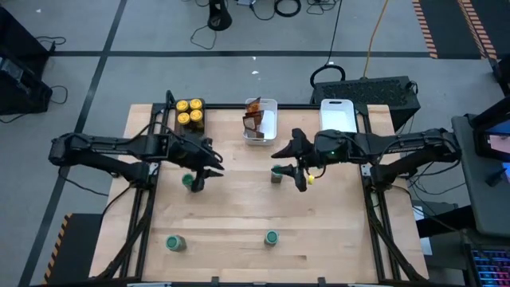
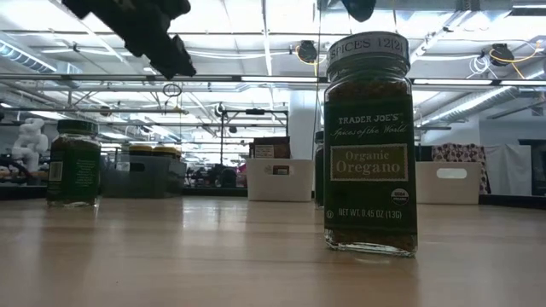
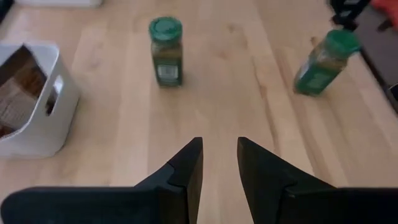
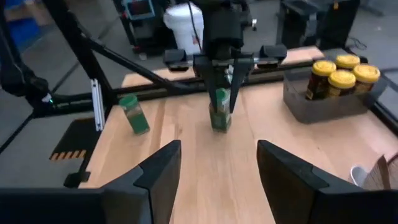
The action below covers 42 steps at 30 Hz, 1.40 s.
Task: Sort spices by type
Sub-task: Put the top right green seasoning bottle into the right white bin
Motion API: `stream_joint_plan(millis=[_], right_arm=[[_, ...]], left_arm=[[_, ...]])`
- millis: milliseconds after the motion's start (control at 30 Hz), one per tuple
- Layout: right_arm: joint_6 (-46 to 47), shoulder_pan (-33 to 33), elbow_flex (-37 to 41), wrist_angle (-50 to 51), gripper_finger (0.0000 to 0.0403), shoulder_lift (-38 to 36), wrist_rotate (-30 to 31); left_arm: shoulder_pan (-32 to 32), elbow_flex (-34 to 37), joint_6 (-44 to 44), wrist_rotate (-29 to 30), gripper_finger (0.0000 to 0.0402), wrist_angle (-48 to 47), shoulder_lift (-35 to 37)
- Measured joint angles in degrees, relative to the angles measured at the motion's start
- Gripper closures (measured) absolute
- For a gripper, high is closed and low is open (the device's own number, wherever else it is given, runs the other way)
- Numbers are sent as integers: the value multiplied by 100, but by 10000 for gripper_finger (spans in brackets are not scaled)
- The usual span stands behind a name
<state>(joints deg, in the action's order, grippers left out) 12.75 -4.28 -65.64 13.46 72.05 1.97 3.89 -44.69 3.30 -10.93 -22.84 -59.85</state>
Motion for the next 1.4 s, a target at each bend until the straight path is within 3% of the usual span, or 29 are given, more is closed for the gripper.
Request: stream_joint_plan(millis=[167, 467, 633, 867, 1200, 1400], right_arm=[[263, -112, -844, 1046, 209, 549, 121], [369, -109, -1941, 1829, 209, 1624, 111], [541, -142, -2001, 1958, 208, 1866, 73], [137, -286, -2007, 2373, 208, 1891, 71], [-384, -68, -2003, 3366, 206, 2154, 113], [-640, 76, -2005, 3580, 150, 2409, 117]], left_arm=[[274, 428, 58, -611, 297, 493, 170], [276, 468, 8, -961, 297, 209, 524], [249, 472, 1, -978, 297, -379, 948], [246, 470, -143, -719, 297, -368, 1484], [246, 470, 27, -463, 297, -158, 1498], [246, 464, 86, -460, 297, -110, 1453]])
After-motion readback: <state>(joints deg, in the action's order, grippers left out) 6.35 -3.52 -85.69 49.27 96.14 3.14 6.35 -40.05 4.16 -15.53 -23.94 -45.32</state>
